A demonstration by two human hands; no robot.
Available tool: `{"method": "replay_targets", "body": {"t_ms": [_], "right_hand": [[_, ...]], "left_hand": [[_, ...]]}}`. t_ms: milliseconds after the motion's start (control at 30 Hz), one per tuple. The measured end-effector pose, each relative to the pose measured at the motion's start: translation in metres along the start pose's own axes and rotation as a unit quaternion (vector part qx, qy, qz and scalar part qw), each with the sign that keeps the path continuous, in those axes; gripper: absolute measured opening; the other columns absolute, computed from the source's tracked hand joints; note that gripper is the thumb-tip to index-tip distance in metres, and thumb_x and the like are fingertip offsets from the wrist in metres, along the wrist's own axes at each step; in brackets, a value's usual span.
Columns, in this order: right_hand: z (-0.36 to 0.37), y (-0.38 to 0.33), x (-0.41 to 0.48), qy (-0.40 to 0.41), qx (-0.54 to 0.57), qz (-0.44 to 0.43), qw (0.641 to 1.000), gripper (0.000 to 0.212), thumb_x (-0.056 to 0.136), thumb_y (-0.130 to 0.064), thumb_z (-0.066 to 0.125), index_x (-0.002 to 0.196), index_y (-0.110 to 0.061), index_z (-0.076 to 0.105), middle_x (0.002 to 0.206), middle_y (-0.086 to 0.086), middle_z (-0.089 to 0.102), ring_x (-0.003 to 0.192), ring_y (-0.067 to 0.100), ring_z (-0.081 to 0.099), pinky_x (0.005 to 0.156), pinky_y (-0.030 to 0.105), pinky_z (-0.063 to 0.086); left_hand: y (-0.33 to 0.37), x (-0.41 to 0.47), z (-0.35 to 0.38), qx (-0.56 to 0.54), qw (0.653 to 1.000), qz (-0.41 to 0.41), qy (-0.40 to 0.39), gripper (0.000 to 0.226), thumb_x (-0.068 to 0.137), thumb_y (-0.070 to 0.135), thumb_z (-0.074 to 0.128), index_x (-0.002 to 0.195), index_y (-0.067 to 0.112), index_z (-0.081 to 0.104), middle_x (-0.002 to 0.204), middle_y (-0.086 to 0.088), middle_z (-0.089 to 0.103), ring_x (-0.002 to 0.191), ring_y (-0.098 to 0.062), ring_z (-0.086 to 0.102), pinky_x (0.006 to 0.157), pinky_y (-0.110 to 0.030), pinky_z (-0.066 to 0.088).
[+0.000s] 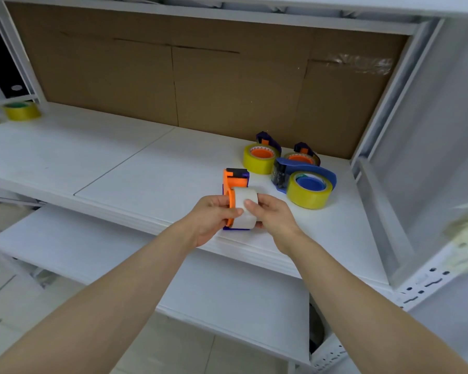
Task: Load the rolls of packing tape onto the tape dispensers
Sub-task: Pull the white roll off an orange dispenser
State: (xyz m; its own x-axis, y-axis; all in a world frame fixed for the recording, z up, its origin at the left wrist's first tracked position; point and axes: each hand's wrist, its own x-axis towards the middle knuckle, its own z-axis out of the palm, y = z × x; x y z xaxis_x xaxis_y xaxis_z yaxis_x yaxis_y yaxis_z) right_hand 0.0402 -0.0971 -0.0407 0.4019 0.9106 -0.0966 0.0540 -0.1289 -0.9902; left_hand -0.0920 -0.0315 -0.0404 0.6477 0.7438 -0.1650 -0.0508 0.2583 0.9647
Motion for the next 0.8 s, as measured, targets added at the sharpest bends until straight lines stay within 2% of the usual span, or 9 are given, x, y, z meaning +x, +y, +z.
{"method": "replay_targets", "body": {"t_ms": [67,133,233,333,467,533,600,733,800], "right_hand": [[0.001,0.005,-0.003,0.009,0.001,-0.028,1.0,0.014,0.088,-0.013,0.063,0.102,-0.011,0.063,0.102,0.013,0.069,0.092,0.025,0.065,0.085,0.04,0.053],[0.002,0.01,-0.005,0.01,-0.007,-0.048,0.999,0.018,0.087,-0.007,0.063,0.105,-0.009,0.062,0.101,0.01,0.068,0.091,0.021,0.063,0.081,0.029,0.053],[0.001,0.014,-0.008,0.001,-0.003,-0.061,0.998,0.024,0.084,0.001,0.064,0.107,-0.007,0.063,0.097,0.005,0.067,0.084,0.011,0.064,0.073,0.013,0.053],[0.0,0.015,-0.009,-0.004,0.001,-0.065,0.998,0.03,0.082,0.001,0.066,0.111,-0.007,0.066,0.096,0.003,0.069,0.081,0.006,0.065,0.069,0.009,0.052],[-0.001,0.01,-0.005,0.023,0.039,-0.027,0.999,0.012,0.081,-0.016,0.07,0.094,-0.017,0.07,0.089,0.001,0.071,0.085,0.016,0.066,0.08,0.026,0.054],[0.0,0.01,-0.003,0.027,0.021,-0.039,0.999,0.013,0.081,-0.017,0.071,0.093,-0.014,0.068,0.085,0.001,0.069,0.078,0.014,0.063,0.071,0.021,0.052],[0.001,0.009,-0.002,0.031,0.015,-0.047,0.998,0.014,0.083,-0.015,0.069,0.096,-0.011,0.067,0.083,0.002,0.068,0.075,0.012,0.061,0.066,0.017,0.05],[-0.001,0.008,0.001,0.053,0.062,-0.016,0.997,0.006,0.086,-0.016,0.066,0.091,-0.012,0.066,0.097,0.016,0.069,0.09,0.028,0.065,0.087,0.042,0.055],[-0.004,0.006,0.003,0.063,0.085,0.008,0.994,0.011,0.088,-0.015,0.063,0.096,-0.009,0.065,0.102,0.016,0.069,0.098,0.033,0.065,0.091,0.048,0.053]], "left_hand": [[-0.002,0.0,0.001,0.023,1.0,0.004,0.011,0.035,0.082,-0.012,0.057,0.115,-0.001,0.063,0.114,-0.018,0.066,0.103,-0.028,0.064,0.09,-0.031,0.053],[-0.002,0.0,0.001,0.014,1.0,0.001,0.026,0.034,0.081,-0.013,0.055,0.112,-0.001,0.064,0.112,-0.019,0.066,0.102,-0.028,0.064,0.091,-0.033,0.05],[-0.002,0.001,0.003,-0.034,0.999,0.0,0.032,0.028,0.087,0.002,0.058,0.114,-0.003,0.063,0.11,-0.019,0.068,0.097,-0.027,0.067,0.086,-0.031,0.055],[-0.005,0.0,0.004,-0.031,0.998,0.009,0.049,0.031,0.088,0.004,0.059,0.118,-0.005,0.061,0.111,-0.019,0.067,0.097,-0.027,0.067,0.085,-0.031,0.056],[-0.005,-0.001,0.005,0.02,0.999,0.016,0.048,0.027,0.083,-0.002,0.064,0.11,0.001,0.066,0.106,-0.012,0.07,0.099,-0.022,0.066,0.09,-0.029,0.053],[-0.005,-0.002,0.006,0.041,0.997,0.014,0.056,0.026,0.081,-0.003,0.067,0.105,0.005,0.068,0.106,-0.013,0.07,0.103,-0.026,0.064,0.095,-0.035,0.05],[-0.005,-0.001,0.007,0.046,0.997,0.014,0.063,0.03,0.079,-0.004,0.068,0.108,0.004,0.067,0.107,-0.014,0.069,0.104,-0.027,0.064,0.094,-0.035,0.051],[0.0,0.001,0.004,-0.018,0.998,0.022,0.06,0.03,0.085,0.002,0.063,0.115,-0.001,0.063,0.105,-0.012,0.069,0.096,-0.023,0.067,0.082,-0.027,0.057],[0.005,0.003,0.003,-0.041,0.997,0.024,0.069,0.03,0.089,0.004,0.059,0.118,-0.003,0.059,0.107,-0.013,0.067,0.094,-0.023,0.066,0.08,-0.028,0.057]]}}
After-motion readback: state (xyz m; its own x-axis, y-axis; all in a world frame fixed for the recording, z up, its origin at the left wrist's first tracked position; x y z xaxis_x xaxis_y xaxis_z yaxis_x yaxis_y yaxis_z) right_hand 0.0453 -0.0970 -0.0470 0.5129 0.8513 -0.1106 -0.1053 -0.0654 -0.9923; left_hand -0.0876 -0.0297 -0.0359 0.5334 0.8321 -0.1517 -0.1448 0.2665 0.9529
